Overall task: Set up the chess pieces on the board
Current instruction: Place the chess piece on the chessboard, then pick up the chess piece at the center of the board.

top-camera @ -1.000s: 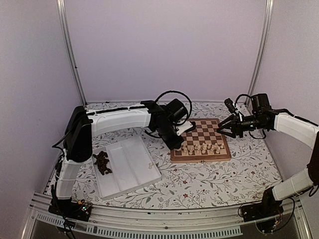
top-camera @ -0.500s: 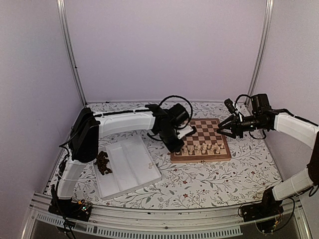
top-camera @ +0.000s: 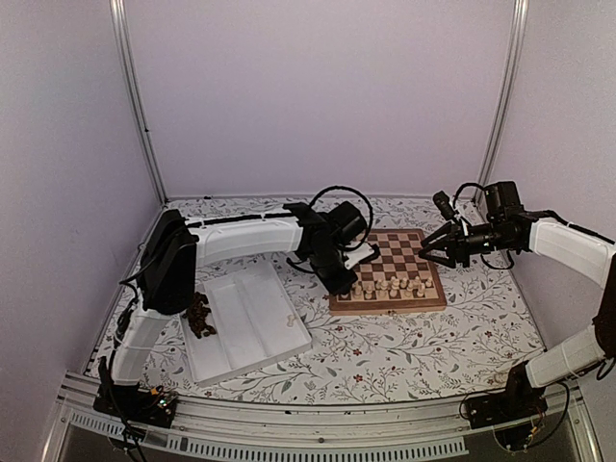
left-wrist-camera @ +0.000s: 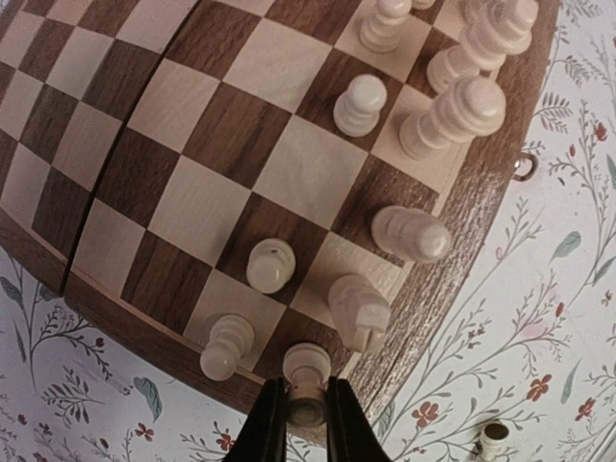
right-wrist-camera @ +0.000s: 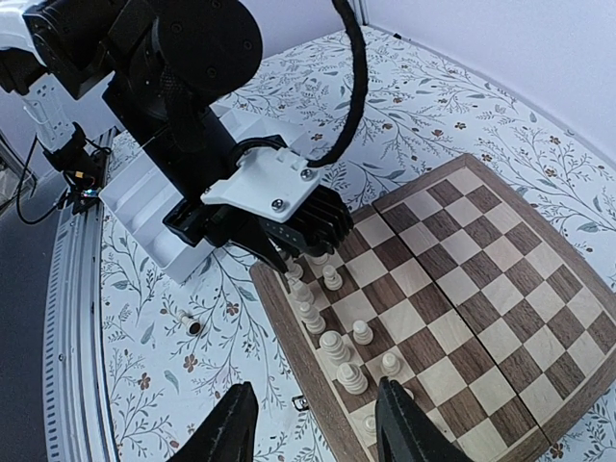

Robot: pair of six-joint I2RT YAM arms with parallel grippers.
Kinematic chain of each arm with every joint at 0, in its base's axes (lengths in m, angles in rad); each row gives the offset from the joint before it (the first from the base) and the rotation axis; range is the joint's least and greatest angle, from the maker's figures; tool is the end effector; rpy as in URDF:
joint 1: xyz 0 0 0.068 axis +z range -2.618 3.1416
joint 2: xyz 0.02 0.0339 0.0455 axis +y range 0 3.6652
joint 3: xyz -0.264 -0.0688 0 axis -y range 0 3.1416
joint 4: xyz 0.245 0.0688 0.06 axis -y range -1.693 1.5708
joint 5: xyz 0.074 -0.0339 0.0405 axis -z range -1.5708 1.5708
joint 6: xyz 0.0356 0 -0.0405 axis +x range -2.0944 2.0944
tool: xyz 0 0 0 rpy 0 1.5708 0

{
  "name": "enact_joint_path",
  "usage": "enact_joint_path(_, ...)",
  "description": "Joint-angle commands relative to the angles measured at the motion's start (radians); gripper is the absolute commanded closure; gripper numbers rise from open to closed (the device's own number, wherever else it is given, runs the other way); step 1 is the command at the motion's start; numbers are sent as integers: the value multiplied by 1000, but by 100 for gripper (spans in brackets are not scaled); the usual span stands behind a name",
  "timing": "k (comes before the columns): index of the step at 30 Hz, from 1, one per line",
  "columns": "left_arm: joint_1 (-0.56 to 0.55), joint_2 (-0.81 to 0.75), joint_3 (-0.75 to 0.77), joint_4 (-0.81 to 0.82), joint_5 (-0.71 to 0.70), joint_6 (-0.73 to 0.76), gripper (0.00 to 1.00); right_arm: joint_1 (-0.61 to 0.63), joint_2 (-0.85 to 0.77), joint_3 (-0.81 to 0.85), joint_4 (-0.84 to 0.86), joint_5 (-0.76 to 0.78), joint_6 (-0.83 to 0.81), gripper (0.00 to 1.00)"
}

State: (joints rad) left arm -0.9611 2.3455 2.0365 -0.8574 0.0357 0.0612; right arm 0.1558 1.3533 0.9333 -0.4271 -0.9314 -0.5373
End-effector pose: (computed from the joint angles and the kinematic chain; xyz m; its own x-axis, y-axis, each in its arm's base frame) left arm 0.2849 -0.4102 0.1841 -0.4748 0.7866 -0.3947 0.8580 0.5136 -0.0087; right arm 0.2665 0.0708 0.2548 -0.3199 -0.3594 -0.8766 -0.9094 0.3761 0.1777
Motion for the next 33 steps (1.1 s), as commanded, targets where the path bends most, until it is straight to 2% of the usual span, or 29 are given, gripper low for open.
enact_joint_path(1,12,25,29,-26,-17,-8,83,1,5,-7,-15,-24,-8,54)
enact_joint_path(9,6,-17,25,-34,-32,-14,61,0,6,-7,-18,-30,-7,54)
enact_joint_path(13,-1,-77,-2,-72,-23,-37,59,-1,4,-7,-21,-36,-5,54)
enact_joint_path(15,-6,-140,-63,-84,-5,-48,58,0,3,-8,-24,-41,-8,54)
enact_joint_path(20,-10,-389,-344,13,24,-51,59,10,-2,-17,-38,-61,-53,59)
enact_joint_path(23,-8,-520,-505,121,32,-37,58,93,2,-11,-42,40,-93,61)
enact_joint_path(26,-7,-618,-622,237,12,-34,57,235,30,10,-46,171,-123,63)
enact_joint_path(29,-4,-678,-707,358,-31,-49,56,392,76,33,-53,326,-161,64)
enact_joint_path(33,9,-721,-784,478,-70,-99,56,545,179,85,-70,432,-194,66)
